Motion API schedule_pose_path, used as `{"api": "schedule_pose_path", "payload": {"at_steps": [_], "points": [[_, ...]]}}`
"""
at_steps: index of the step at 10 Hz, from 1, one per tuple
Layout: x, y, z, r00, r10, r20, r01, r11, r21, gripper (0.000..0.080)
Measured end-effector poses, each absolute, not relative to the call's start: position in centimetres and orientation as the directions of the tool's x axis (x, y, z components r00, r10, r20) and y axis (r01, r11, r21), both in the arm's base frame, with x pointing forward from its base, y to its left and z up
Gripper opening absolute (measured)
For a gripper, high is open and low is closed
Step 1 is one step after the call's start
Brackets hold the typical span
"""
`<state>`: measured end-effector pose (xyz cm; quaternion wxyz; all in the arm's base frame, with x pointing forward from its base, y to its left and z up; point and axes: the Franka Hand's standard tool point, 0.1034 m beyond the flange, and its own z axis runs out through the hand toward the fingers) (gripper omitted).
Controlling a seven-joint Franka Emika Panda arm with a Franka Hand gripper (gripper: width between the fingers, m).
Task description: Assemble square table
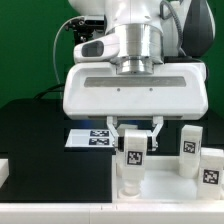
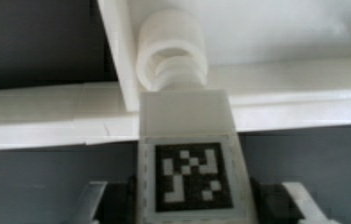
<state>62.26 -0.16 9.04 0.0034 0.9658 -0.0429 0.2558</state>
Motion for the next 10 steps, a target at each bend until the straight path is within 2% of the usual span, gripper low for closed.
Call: {"api": "schedule_pose_path", "payload": {"at_steps": [7, 10], "points": [[61.9, -0.7, 7.6, 0.871, -0.082, 0.485, -0.09, -0.996, -0.007, 0.0284], [61.9, -0.7, 7.6, 0.869, -0.081, 0.489, -0.09, -0.996, -0.006, 0.0284]]}}
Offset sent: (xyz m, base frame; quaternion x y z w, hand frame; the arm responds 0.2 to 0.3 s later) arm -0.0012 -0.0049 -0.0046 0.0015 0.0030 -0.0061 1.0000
